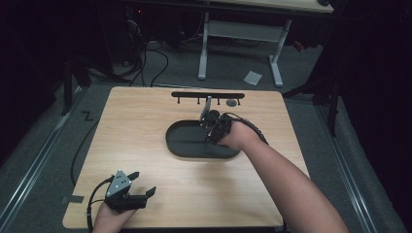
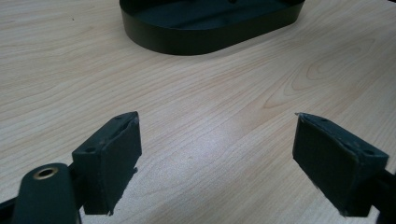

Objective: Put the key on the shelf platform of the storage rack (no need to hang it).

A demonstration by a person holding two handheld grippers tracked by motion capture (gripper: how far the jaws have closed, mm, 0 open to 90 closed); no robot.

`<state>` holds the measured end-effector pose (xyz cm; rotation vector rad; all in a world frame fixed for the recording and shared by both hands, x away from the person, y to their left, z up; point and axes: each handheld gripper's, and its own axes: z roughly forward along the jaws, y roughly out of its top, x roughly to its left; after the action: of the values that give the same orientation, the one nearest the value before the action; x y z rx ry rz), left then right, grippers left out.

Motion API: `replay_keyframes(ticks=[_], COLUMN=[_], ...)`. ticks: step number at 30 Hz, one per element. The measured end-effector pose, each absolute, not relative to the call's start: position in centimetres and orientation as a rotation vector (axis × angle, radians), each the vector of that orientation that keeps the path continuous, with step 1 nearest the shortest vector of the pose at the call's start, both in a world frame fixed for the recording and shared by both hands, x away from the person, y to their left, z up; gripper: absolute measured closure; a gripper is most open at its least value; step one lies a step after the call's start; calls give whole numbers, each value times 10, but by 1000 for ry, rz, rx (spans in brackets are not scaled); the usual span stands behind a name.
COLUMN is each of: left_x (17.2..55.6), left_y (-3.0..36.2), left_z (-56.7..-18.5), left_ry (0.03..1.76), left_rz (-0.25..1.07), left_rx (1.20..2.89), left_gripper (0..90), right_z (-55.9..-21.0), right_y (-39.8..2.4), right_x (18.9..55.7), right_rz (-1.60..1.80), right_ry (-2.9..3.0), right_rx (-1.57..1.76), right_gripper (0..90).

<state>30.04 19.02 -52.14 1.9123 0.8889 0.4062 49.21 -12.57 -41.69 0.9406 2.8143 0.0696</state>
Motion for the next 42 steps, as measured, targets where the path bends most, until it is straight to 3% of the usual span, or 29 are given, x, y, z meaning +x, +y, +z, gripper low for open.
replay_keyframes(ticks=[14, 42], left_x=[301, 300], left_y=[190, 187], left_z=[-522, -524], left_ry=[884, 874], left_rz=[403, 390], left_rx=[1916, 1941], left_gripper=[161, 161], right_z=[-433, -473], right_y=[-123, -156], right_x=[509, 504], right_rz=[44, 0], right_ry=[2789, 2772], right_rx=[964, 1039], right_gripper=[489, 488])
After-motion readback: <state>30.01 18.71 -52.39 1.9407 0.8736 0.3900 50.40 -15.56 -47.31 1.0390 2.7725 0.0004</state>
